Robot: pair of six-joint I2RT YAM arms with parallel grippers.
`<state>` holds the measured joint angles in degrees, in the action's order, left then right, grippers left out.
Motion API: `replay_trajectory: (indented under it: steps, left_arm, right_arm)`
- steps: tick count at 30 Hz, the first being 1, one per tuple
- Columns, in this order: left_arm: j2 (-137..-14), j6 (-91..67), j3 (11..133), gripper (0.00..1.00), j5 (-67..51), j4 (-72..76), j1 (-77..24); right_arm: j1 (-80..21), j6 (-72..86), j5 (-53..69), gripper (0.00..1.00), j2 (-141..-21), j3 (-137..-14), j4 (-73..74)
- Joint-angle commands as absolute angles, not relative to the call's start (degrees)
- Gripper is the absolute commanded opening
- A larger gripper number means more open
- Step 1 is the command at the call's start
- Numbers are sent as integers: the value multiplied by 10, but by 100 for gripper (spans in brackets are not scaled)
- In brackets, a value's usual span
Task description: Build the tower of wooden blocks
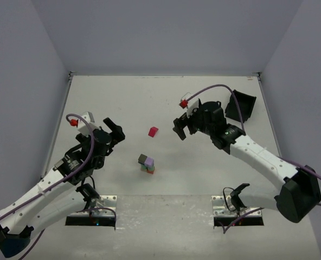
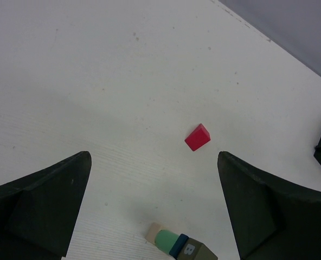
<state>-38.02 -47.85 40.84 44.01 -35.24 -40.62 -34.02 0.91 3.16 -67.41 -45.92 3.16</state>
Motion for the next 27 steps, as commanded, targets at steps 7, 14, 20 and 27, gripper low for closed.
replay_trajectory:
  steps: [7, 14, 20, 27]
  left_arm:
    - [-378, -440, 396, 100, 442, -316, -411]
    - [-400, -421, 393, 100, 447, -296, -411]
    - [-410, -407, 386, 100, 451, -284, -411]
    - [-418, -402, 382, 100, 450, -278, -411]
  right_arm:
    - [-292, -542, 459, 99, -922, -717, 275]
    - [-298, -737, 466, 99, -1144, -935, 504]
    - [-310, -748, 435, 99, -1248, -1014, 497]
    - [-316, -748, 456, 99, -1319, -1069, 468]
